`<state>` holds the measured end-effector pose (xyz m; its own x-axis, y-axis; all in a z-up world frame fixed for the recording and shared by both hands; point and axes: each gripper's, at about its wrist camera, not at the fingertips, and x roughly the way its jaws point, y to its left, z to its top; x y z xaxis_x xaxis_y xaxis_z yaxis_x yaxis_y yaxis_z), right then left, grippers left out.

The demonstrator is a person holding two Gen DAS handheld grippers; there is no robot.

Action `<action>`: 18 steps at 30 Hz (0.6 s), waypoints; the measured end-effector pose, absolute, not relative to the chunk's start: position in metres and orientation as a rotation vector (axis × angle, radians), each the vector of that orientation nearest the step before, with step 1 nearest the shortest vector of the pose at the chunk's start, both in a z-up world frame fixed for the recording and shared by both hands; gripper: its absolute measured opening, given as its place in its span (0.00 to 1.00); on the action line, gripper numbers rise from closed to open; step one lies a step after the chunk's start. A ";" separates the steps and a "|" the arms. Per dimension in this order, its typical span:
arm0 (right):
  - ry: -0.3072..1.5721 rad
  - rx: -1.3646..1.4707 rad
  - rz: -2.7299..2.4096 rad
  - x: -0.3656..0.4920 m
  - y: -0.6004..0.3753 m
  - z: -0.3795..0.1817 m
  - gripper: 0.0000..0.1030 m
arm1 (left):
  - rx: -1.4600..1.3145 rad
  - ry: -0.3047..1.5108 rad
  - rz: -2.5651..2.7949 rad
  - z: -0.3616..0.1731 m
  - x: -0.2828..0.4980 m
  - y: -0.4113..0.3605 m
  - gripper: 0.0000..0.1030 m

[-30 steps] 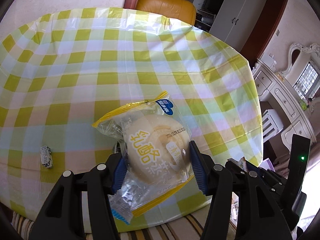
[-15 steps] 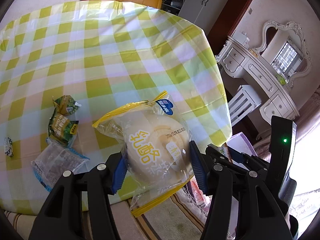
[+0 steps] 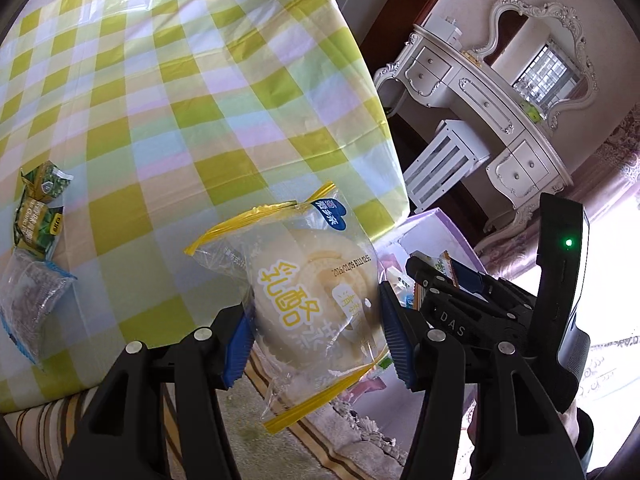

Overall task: Organize snacks
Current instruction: 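Carry both packs over the white box and open both grippers to drop them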

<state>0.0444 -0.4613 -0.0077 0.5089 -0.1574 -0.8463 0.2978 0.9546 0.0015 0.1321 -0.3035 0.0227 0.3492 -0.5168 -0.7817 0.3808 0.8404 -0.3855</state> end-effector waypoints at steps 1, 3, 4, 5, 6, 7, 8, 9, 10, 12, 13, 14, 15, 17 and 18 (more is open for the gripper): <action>1.002 0.156 -0.283 0.042 -0.465 -0.008 0.40 | -0.144 1.075 -0.595 0.021 0.131 -0.307 0.54; 1.005 0.160 -0.295 0.039 -0.472 -0.009 0.41 | -0.141 1.094 -0.619 0.019 0.128 -0.314 0.54; 1.006 0.163 -0.302 0.037 -0.475 -0.010 0.41 | -0.136 1.100 -0.627 0.018 0.126 -0.318 0.54; 1.005 0.167 -0.307 0.036 -0.477 -0.010 0.41 | -0.128 1.104 -0.634 0.017 0.124 -0.321 0.54; 1.005 0.171 -0.313 0.034 -0.480 -0.010 0.41 | -0.122 1.107 -0.642 0.017 0.122 -0.324 0.54; 1.005 0.174 -0.319 0.033 -0.483 -0.011 0.41 | -0.119 1.112 -0.651 0.016 0.120 -0.327 0.55; 1.005 0.176 -0.324 0.032 -0.484 -0.011 0.41 | -0.118 1.117 -0.660 0.016 0.118 -0.329 0.55; 1.005 0.178 -0.328 0.031 -0.486 -0.011 0.41 | -0.116 1.124 -0.670 0.015 0.117 -0.332 0.55; 1.006 0.179 -0.332 0.030 -0.488 -0.012 0.41 | -0.112 1.129 -0.679 0.015 0.115 -0.335 0.55; 1.005 0.181 -0.340 0.028 -0.490 -0.012 0.42 | -0.104 1.133 -0.694 0.014 0.112 -0.339 0.55; 1.006 0.182 -0.344 0.028 -0.492 -0.012 0.42 | -0.104 1.136 -0.700 0.014 0.112 -0.340 0.55; 1.006 0.183 -0.347 0.027 -0.492 -0.012 0.42 | -0.103 1.138 -0.706 0.014 0.111 -0.341 0.55; 1.007 0.183 -0.350 0.027 -0.493 -0.013 0.43 | -0.102 1.139 -0.710 0.013 0.111 -0.342 0.55; 1.011 0.181 -0.356 0.026 -0.495 -0.014 0.44 | -0.102 1.137 -0.717 0.014 0.111 -0.342 0.54; 1.014 0.181 -0.359 0.026 -0.495 -0.014 0.44 | -0.105 1.135 -0.725 0.014 0.111 -0.343 0.54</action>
<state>0.0262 -0.4951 -0.0143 0.4771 -0.2085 -0.8537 0.3747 0.9270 -0.0169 0.1107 -0.3426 0.0142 0.2229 -0.5751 -0.7871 0.4730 0.7698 -0.4284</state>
